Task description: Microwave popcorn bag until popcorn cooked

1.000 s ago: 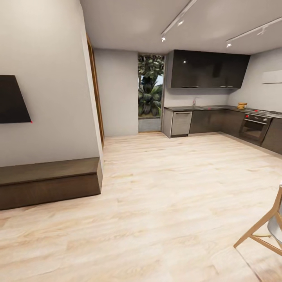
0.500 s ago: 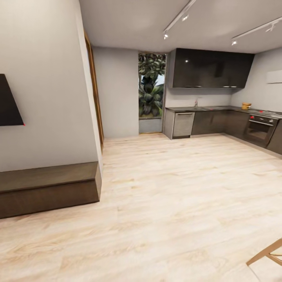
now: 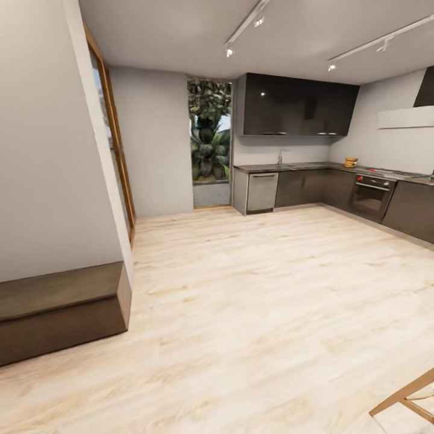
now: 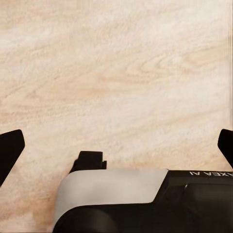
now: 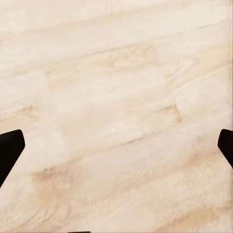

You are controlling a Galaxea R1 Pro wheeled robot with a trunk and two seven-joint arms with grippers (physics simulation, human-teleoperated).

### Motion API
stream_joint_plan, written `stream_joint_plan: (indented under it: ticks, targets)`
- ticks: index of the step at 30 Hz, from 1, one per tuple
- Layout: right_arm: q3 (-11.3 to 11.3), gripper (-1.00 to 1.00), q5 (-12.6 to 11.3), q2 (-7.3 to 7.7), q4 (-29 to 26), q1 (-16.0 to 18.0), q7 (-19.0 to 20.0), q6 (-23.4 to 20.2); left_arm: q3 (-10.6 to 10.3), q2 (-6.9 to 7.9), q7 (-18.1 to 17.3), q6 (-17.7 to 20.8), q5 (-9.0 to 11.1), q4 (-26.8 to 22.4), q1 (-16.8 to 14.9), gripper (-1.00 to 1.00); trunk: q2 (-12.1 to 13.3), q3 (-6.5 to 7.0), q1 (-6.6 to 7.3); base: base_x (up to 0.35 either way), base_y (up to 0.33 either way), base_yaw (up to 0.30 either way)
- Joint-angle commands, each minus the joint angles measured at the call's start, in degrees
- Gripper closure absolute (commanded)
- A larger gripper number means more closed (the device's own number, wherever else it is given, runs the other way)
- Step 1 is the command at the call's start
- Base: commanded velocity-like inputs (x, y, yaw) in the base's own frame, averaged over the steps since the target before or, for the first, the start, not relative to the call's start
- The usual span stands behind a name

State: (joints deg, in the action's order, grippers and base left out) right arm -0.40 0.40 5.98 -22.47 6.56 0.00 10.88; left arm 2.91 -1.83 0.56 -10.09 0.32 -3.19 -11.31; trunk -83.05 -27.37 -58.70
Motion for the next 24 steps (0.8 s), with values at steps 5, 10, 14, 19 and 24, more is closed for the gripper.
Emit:
stream_joint_plan:
  ticks: [5,10,14,19,24]
  targets:
    - [-0.04,-1.0,0.04,-0.01,0.07,0.07,0.0,0.19,0.26,-0.01,0.06,-0.19,0.03,0.05,-0.02,-1.0,-0.03,-0.06,-0.03,0.343,0.0,-0.252]
    - [-0.04,-1.0,0.04,-0.01,0.06,0.06,0.0,0.19,0.26,-0.01,0.06,-0.19,0.03,0.04,-0.02,-1.0,-0.03,-0.06,-0.03,0.343,0.0,-0.039]
    - [-0.04,-1.0,0.04,-0.01,0.06,0.05,0.0,0.19,0.26,-0.01,0.06,-0.19,0.03,0.06,-0.02,-1.0,-0.03,-0.06,-0.03,0.343,0.0,-0.003]
    - [-0.04,-1.0,0.04,-0.01,0.06,0.07,0.0,0.19,0.26,-0.01,0.06,-0.2,0.03,0.07,-0.02,-1.0,-0.03,-0.06,-0.03,0.343,0.0,-0.08]
    - [-0.04,-1.0,0.04,-0.01,0.06,0.07,0.0,0.19,0.26,-0.01,0.06,-0.19,0.03,0.07,-0.02,-1.0,-0.03,-0.06,-0.03,0.343,0.0,-0.249]
